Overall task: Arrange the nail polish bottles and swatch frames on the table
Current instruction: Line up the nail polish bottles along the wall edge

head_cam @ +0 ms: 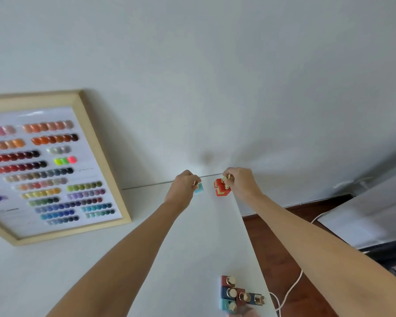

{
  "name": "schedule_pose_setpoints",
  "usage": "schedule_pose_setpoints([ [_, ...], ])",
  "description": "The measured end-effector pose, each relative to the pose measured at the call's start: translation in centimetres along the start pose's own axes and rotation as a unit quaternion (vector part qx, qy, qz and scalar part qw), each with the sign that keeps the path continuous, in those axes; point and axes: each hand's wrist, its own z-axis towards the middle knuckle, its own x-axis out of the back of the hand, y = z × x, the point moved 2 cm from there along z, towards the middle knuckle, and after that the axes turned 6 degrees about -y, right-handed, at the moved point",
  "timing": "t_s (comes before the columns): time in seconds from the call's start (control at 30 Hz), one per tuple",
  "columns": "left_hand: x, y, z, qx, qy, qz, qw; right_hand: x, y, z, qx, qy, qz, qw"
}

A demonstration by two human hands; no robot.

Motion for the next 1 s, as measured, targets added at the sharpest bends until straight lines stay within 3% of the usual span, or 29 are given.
schedule_pose_setpoints([
  [0.57,-2.0,0.4,5.7,-0.009,0.044,0.04,0.998,-1.7,-0.5,5.0,0.018,0.009,0.009,1.0],
  [1.0,-1.9,0.8,-2.5,-0.057,0.07,-0.04,0.995,-0.7,-0.2,-1.7,0.015,0.034,0.073,0.997],
])
